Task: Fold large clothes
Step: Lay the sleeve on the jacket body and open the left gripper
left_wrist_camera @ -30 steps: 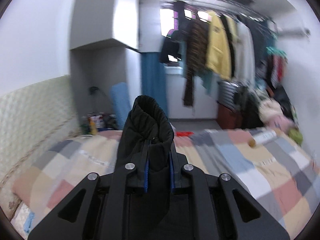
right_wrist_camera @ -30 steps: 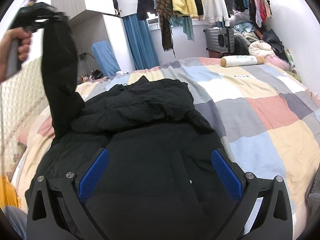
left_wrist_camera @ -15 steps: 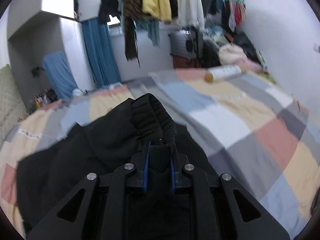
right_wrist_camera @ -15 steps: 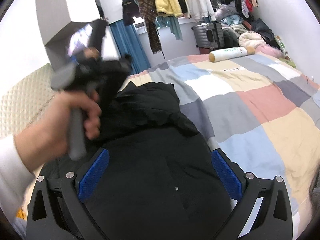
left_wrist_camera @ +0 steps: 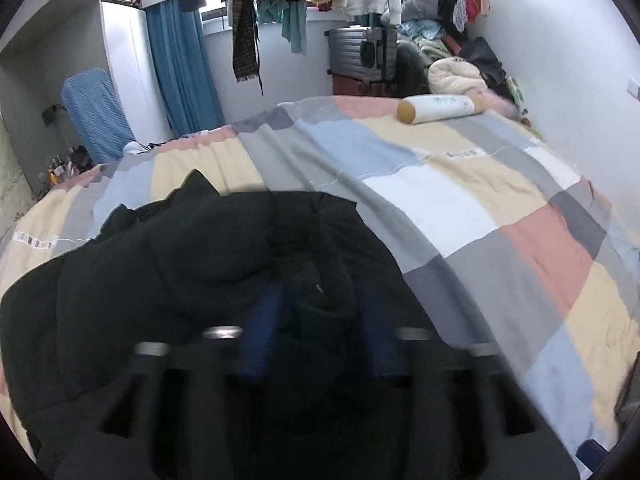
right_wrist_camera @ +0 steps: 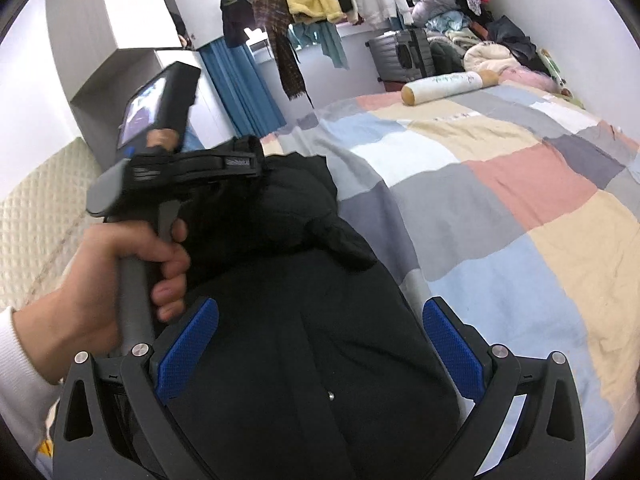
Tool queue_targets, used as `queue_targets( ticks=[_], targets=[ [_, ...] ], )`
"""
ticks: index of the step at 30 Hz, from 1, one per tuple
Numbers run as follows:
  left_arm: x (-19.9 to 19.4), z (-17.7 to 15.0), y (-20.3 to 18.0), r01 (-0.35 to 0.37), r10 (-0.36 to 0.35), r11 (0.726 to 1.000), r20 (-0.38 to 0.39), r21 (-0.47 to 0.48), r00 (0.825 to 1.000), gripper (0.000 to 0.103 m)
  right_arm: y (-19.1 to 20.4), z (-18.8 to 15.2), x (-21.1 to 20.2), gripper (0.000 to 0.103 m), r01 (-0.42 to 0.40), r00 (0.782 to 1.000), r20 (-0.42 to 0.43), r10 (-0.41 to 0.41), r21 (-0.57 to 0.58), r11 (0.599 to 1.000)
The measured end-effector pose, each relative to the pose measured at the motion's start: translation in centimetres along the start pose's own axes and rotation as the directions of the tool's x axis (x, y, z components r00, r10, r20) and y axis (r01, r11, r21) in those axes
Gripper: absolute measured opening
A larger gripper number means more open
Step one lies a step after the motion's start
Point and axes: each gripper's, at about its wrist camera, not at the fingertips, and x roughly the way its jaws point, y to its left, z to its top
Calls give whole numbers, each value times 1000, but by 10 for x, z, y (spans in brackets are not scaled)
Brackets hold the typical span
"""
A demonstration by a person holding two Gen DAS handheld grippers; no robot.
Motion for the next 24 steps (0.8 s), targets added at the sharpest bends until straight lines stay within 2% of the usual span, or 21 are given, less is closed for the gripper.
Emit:
queue_targets(
  ticks=[1,2,6,12,14,19,24],
  targets=[
    [-8,0,1,-23,23,1000,25,-6,999,89,1,-1,-4,103,0,1000,9,0,-7,1000],
    [-20,0,5,-19,19,1000,56,-17,998,91,2,-1,-6,103,0,1000,13,1,-11,1000],
    [-55,0,24,10,-5,998,80,-61,997,91,5,-5,-21,103,2,999,35,-1,-15,1000],
    [-123,-21,77,-32,48,990,116,-140,992,91,20,-5,-36,103,-24,997,72,28,-56,998],
    [-146,-31,95,-44,66,986,130,-161,989,91,28,-3,-36,103,-56,996,70,62,-76,996],
    [-194,-67,148,-89,122,972,145,-217,982,91,56,0,-40,103,-112,991,59,122,-146,983],
    [-205,-120,202,-139,179,951,126,-277,976,91,80,3,-38,103,-145,988,16,151,-199,969]
  ],
)
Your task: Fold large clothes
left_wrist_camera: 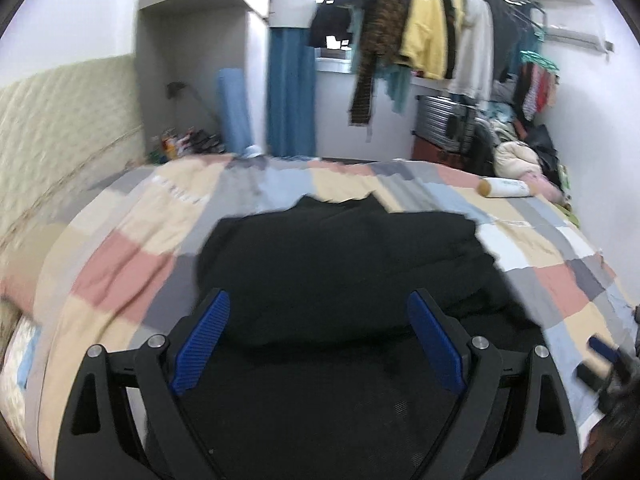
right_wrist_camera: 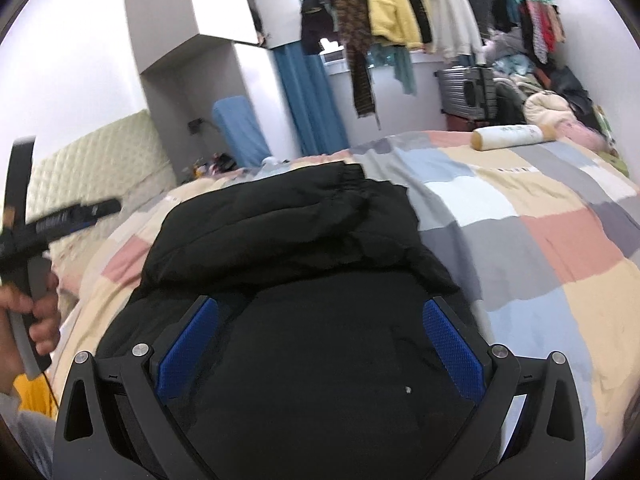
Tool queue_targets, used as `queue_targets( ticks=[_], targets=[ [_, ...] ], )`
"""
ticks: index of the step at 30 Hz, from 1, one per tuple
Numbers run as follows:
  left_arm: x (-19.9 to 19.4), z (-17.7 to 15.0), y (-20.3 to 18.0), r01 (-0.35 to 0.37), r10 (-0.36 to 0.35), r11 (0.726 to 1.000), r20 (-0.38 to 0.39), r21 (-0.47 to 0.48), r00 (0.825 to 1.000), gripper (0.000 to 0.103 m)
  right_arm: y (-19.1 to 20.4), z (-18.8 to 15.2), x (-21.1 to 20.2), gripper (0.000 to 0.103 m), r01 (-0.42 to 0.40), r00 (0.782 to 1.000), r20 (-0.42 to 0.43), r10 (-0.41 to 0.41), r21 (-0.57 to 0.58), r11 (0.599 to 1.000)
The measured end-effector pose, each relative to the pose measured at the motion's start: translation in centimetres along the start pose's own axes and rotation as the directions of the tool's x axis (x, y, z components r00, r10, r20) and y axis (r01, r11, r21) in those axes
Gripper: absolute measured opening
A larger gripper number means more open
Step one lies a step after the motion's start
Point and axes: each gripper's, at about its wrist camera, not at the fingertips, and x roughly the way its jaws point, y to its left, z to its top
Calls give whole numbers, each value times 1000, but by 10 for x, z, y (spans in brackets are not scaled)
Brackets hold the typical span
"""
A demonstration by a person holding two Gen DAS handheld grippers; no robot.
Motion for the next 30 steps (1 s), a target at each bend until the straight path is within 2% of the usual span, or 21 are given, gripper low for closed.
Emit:
queue_targets(
  ticks=[6,8,10,14,18,20,22,24,27,28,29,30],
  targets=[
    [30,-41,60,-81,77,995,-62,-67,995,91,4,21,33,103,-49,998,-50,48,-2,999],
    [44,-48,76,-89,79,992,-101,-94,992,92,2,31,50,103,-45,997,-55,45,-10,999],
    [60,-53,86,-109,94,987,-130,-116,987,97,-4,42,73,103,-40,997,-62,39,-4,999],
    [88,-64,96,-161,139,981,-193,-106,971,99,-17,52,116,99,-25,996,-83,28,31,999],
    [117,-75,97,-241,219,969,-248,-61,944,99,-28,55,157,89,2,994,-108,4,51,999],
    [130,-78,96,-272,253,962,-267,-36,930,100,-37,57,170,88,-7,995,-100,16,91,996],
    [143,-81,94,-322,311,947,-283,8,907,100,-44,59,181,88,-11,995,-99,22,110,994],
    [152,-82,95,-351,342,936,-277,18,898,100,-48,61,188,87,-12,996,-88,23,116,993],
    [155,-78,97,-425,422,905,-219,36,880,100,-50,62,197,70,-38,995,-83,49,128,991],
    [154,-77,97,-436,434,899,-200,36,879,100,-49,62,199,60,-54,994,-83,65,131,990],
    [154,-75,100,-451,448,892,-177,28,876,100,-47,62,199,44,-70,993,-83,80,125,990],
    [153,-73,104,-454,449,891,-171,10,877,100,-42,63,199,38,-72,993,-82,80,103,992]
  ],
)
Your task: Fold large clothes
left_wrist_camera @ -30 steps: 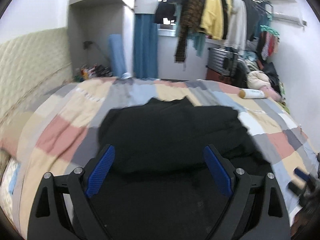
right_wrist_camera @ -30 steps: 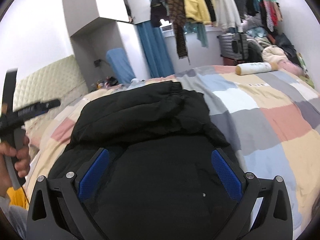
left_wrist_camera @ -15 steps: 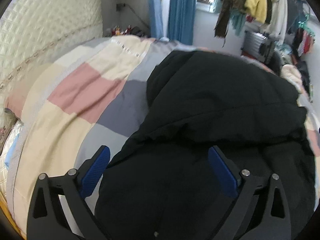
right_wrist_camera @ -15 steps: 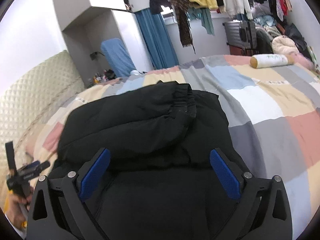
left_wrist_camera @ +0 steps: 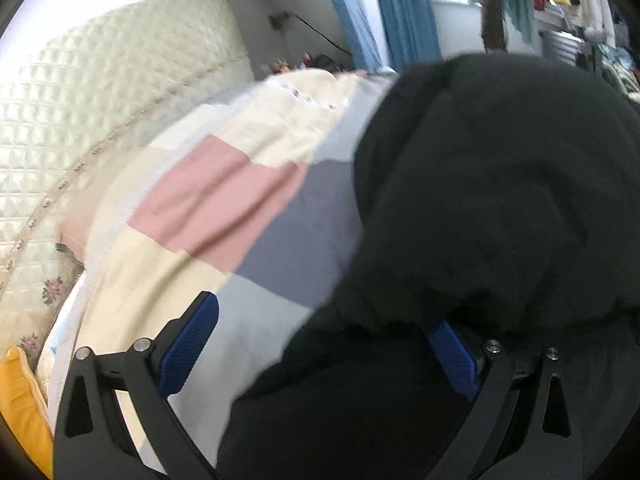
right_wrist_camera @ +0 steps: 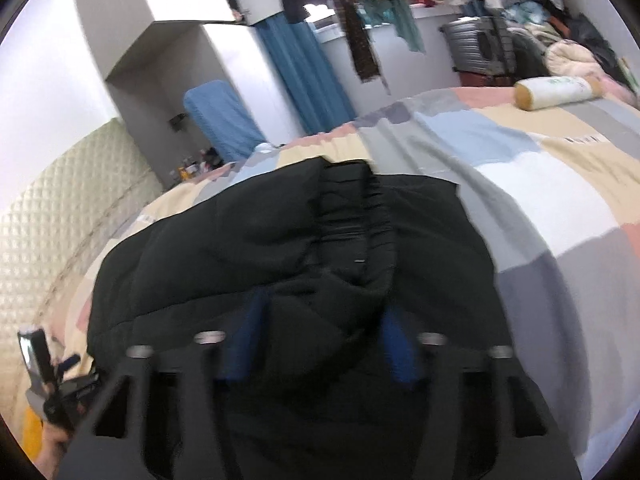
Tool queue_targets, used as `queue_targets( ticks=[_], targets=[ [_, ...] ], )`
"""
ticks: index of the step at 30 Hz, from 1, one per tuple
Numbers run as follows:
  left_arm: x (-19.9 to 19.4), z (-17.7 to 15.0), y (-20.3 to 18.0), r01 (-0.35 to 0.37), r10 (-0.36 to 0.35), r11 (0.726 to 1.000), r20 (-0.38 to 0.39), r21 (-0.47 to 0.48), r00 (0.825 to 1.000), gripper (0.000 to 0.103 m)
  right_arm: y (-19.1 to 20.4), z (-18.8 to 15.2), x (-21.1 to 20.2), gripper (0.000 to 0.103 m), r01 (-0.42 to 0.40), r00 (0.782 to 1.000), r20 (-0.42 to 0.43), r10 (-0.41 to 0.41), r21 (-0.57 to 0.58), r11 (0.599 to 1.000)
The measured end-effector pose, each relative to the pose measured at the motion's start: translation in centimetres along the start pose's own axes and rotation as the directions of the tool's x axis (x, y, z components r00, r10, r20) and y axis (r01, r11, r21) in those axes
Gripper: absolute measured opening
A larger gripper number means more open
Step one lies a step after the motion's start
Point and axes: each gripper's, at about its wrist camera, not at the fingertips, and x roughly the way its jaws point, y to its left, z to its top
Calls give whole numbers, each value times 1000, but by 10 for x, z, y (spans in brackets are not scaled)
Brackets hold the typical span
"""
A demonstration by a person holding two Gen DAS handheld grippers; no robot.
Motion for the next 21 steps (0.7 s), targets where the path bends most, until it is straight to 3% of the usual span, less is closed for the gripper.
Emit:
queue_targets(
  ticks=[2,5,11,18,21],
  targets=[
    [1,2,10,10,-9,999,8,-49,1000,100,14,0,-3,25,24,1000,19,-23,-67,997],
    [1,6,28,4,-1,993,30,-119,1000,100,38,-1,-12,19,13,999,35,-8,-155,988],
    [8,6,53,86,-86,967,12,-240,996,100,59,1,-31,17,-3,996,85,21,-206,978],
    [4,4,51,126,-126,958,15,-258,992,100,74,-13,-29,16,136,987,125,-98,-347,928],
    [2,3,48,139,-138,958,23,-252,990,100,64,-19,-14,16,160,986,93,-137,-331,930]
  ],
)
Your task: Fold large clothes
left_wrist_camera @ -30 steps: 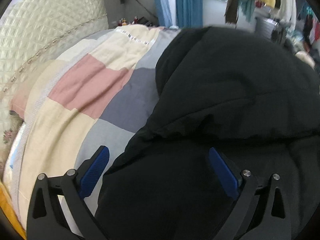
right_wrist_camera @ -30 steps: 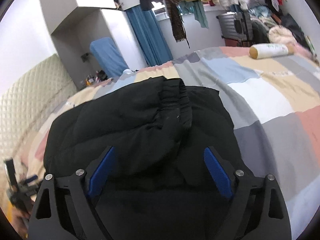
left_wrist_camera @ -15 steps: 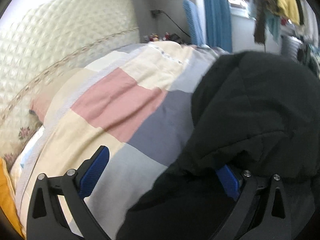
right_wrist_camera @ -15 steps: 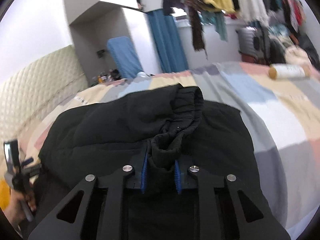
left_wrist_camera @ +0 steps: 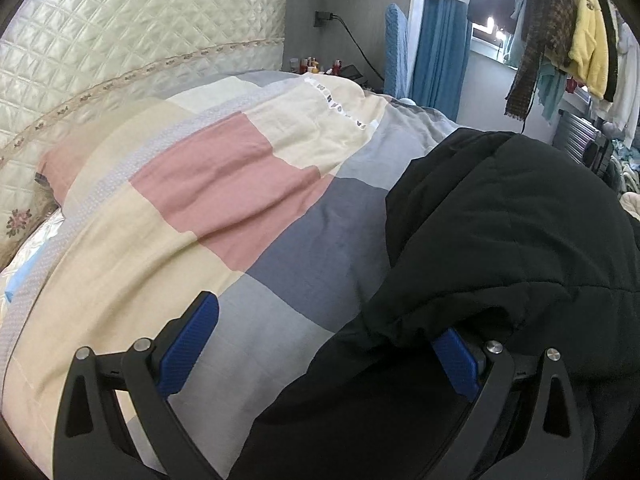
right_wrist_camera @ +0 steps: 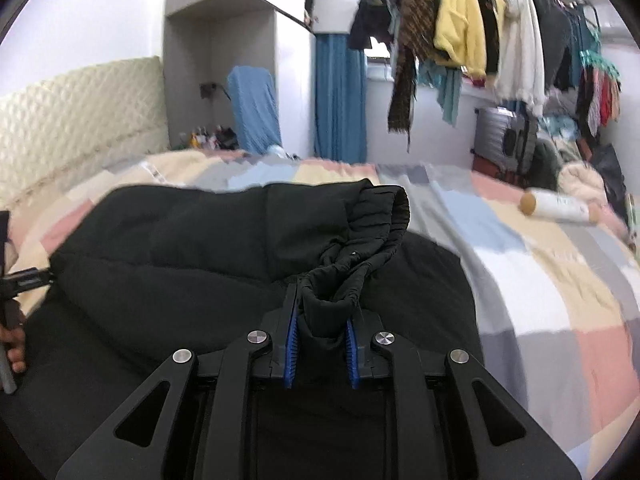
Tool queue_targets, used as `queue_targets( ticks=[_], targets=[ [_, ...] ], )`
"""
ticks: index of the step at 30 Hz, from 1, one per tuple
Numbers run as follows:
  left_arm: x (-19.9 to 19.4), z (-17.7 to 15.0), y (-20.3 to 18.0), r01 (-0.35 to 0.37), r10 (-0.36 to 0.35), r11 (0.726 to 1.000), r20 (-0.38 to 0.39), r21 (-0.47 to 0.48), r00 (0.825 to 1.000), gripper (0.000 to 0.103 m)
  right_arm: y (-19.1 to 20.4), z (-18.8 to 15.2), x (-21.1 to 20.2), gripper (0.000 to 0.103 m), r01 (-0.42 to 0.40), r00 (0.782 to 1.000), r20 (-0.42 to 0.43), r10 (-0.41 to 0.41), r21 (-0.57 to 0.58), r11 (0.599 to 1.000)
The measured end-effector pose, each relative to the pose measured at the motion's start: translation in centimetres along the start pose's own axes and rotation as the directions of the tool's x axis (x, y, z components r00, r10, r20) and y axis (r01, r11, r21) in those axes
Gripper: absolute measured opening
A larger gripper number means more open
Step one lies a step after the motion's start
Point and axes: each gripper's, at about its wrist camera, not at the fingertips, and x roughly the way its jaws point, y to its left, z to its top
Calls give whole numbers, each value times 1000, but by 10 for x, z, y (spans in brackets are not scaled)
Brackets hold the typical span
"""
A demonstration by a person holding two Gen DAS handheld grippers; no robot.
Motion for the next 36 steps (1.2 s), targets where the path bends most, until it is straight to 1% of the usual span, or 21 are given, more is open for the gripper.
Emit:
queue_targets(
  ticks=[2,4,9,12,17,20,24,25,27,28,29,30,31,32,34,36],
  targets=[
    [1,0,0,0,0,1000,4,8,1000,100,-3,-6,11,16,13,1000,-23,-13,11,1000],
    [2,0,-1,-1,1,1000,5,12,1000,100,-3,-12,19,16,30,999,-39,-30,-6,1000],
    [4,-1,-2,5,-5,1000,-1,12,1000,100,-8,-23,39,18,24,995,-98,-23,12,1000],
    [5,-2,-4,-2,2,1000,4,28,1000,100,-5,-26,52,19,37,993,-110,-38,-13,999],
    [8,-2,-6,-1,1,999,5,36,1000,100,-9,-28,66,19,31,992,-119,-31,-1,1000],
    [7,-3,-8,-8,8,999,9,42,1000,100,-6,-27,76,19,40,992,-119,-40,-1,999],
    [2,-3,-9,-13,13,999,6,34,1000,100,1,-25,74,20,62,992,-114,-62,-9,998],
    [0,-3,-8,-14,13,999,6,31,1000,100,-1,-26,71,22,50,992,-112,-49,8,999],
    [-5,-3,-8,-6,6,1000,4,25,1000,100,-7,-26,63,24,30,993,-118,-22,61,998],
    [-9,-2,-8,-3,3,1000,7,24,1000,100,-8,-26,61,26,23,992,-122,-13,77,997],
    [-16,-3,-8,5,-5,1000,12,22,1000,100,-10,-26,57,33,15,992,-125,-4,93,996],
    [-20,-3,-8,17,-17,1000,15,21,1000,100,-10,-27,50,36,7,992,-129,7,107,994],
    [-27,-4,-9,33,-33,999,19,20,999,100,-10,-28,45,45,-3,991,-134,18,109,994],
    [-32,-5,-9,45,-45,999,23,19,999,100,-8,-29,38,50,-11,991,-132,25,104,994],
    [-46,-7,-12,75,-75,997,32,16,997,100,1,-29,17,57,-18,992,-121,27,79,997],
    [-65,-6,-17,119,-120,992,31,37,992,100,8,-27,-3,57,-38,994,-103,46,78,996]
  ],
)
